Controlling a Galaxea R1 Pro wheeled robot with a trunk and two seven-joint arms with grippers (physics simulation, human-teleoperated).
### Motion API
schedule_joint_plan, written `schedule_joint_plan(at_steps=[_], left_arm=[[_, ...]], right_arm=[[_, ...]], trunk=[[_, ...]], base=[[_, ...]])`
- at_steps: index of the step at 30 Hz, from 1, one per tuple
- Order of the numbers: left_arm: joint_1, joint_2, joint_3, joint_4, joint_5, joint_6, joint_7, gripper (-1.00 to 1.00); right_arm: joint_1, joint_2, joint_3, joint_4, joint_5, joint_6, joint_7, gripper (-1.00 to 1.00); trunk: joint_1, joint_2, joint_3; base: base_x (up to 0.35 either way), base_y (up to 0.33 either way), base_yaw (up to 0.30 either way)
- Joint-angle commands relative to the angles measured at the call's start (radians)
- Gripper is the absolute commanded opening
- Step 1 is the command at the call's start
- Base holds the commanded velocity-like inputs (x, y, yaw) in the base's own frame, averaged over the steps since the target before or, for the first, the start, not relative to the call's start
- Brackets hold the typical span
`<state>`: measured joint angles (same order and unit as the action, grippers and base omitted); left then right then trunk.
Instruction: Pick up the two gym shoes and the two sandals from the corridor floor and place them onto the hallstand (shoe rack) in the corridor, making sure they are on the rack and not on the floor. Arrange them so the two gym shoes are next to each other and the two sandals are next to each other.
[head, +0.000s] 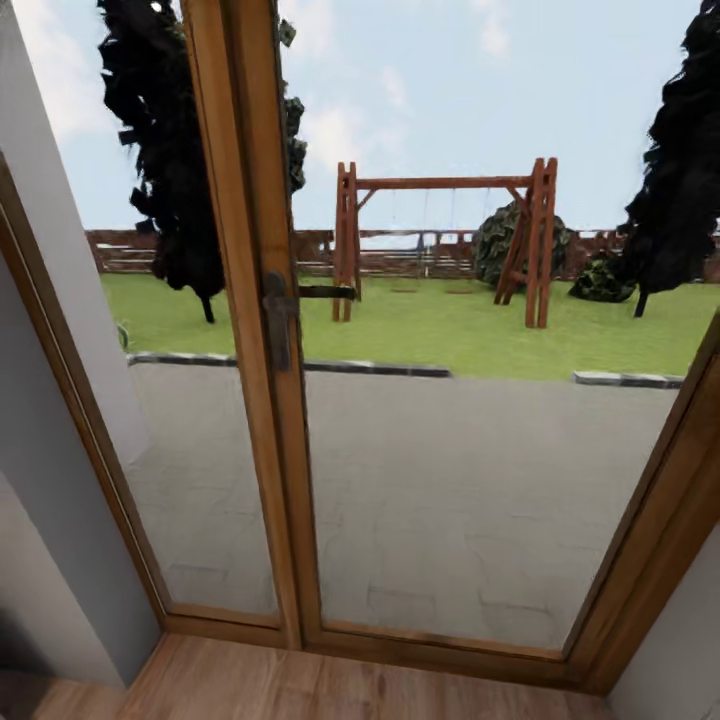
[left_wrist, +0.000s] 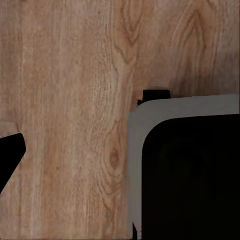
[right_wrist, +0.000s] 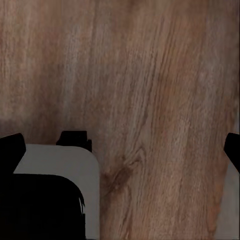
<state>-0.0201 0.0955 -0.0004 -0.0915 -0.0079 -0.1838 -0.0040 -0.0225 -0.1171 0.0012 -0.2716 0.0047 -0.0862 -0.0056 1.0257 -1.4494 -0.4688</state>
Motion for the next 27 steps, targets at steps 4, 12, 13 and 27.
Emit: schedule_joint_plan(at_steps=[4, 12, 13, 27], left_arm=[[-0.030, 0.040, -0.001, -0.026, 0.000, -0.002, -0.004, 1.00], [-0.100, 0.083, 0.004, -0.156, 0.012, 0.002, -0.009, 1.00], [-0.110, 0.078, 0.006, -0.198, 0.016, 0.000, -0.010, 1.00], [-0.115, 0.071, 0.012, -0.287, 0.019, -0.035, -0.011, 1.00]], right_arm=[[0.000, -0.008, 0.000, -0.070, 0.000, -0.016, -0.001, 1.00], [0.000, -0.005, -0.007, -0.225, -0.016, -0.050, -0.001, 1.00], [-0.001, -0.002, -0.011, -0.257, -0.043, -0.084, 0.000, 1.00], [-0.001, 0.000, -0.010, -0.303, -0.095, -0.147, 0.011, 1.00]], trunk=[[-0.001, -0.001, -0.001], [-0.001, -0.001, -0.001], [-0.001, -0.001, -0.001], [-0.001, -0.001, -0.001]], base=[[-0.336, 0.000, 0.000], [-0.336, 0.009, 0.000], [-0.328, 0.080, 0.000], [-0.292, 0.165, 0.000]])
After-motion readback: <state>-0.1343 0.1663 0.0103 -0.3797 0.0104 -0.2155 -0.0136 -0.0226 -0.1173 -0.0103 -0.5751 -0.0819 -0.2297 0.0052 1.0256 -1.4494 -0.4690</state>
